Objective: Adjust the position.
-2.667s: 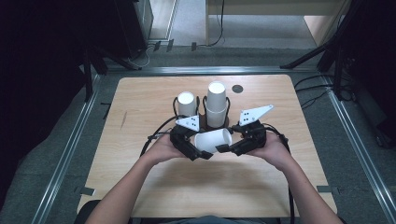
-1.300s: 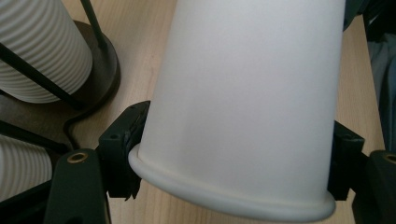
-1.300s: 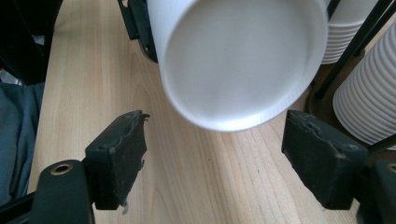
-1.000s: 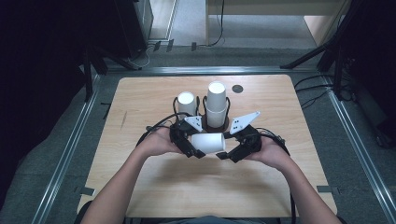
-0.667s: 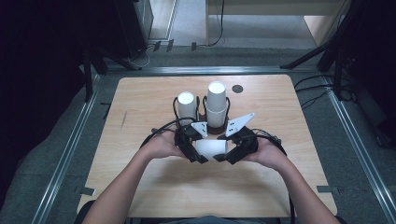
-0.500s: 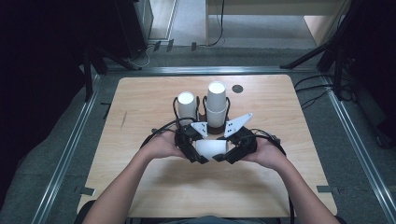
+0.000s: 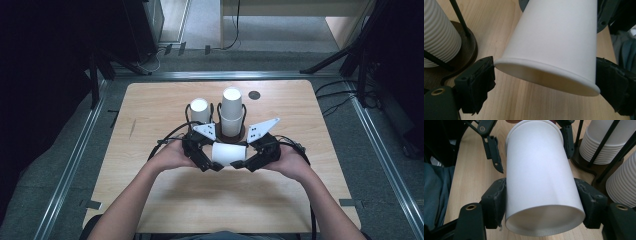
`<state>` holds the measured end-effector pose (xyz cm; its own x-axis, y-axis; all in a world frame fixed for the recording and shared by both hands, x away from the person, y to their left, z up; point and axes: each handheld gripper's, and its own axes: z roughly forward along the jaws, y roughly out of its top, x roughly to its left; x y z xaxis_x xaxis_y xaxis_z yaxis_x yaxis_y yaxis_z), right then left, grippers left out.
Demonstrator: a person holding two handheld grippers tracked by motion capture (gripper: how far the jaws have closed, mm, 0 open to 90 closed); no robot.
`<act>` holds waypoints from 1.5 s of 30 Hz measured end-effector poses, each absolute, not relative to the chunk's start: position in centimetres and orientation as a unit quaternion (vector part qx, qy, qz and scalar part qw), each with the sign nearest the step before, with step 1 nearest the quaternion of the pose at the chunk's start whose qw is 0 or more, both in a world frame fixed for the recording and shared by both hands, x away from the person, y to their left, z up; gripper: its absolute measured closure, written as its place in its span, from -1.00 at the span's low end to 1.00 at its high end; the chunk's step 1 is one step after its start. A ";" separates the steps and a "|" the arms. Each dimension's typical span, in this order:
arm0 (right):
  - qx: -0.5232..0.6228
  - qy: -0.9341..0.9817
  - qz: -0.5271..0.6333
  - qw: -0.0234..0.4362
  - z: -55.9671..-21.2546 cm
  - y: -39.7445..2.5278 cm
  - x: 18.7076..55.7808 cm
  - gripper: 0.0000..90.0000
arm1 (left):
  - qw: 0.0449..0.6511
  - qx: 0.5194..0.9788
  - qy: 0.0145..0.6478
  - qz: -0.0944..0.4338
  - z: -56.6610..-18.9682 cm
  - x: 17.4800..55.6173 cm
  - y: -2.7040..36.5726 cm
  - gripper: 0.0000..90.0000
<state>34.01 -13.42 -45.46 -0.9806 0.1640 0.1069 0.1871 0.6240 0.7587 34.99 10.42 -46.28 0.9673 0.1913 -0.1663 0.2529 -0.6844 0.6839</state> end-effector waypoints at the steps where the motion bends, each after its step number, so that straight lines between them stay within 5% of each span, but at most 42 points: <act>1: -0.098 -0.900 -0.425 0.013 -45.4 -13.5 34.0 -0.27 | 0.383 0.915 0.123 -0.042 -46.2 35.0 10.5 -0.82; 20: -0.087 -0.879 -0.468 0.036 -44.7 -14.0 33.8 -0.28 | 0.474 0.867 0.125 -0.091 -45.9 34.8 11.3 -0.66; 35: -0.086 -0.872 -0.479 0.051 -44.6 -14.0 33.7 -0.26 | 0.454 0.880 0.105 -0.089 -45.6 34.5 11.1 -0.46; 45: -0.107 -0.874 -0.472 0.042 -44.5 -14.0 33.7 -0.48 | 0.428 0.894 0.114 -0.065 -44.1 34.4 12.0 -0.46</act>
<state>33.71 -13.97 -44.52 -0.9734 0.1475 0.1755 0.2277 0.5310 0.8162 34.38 12.03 -44.05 0.9658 0.1478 -0.2130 0.2586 -0.6078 0.7508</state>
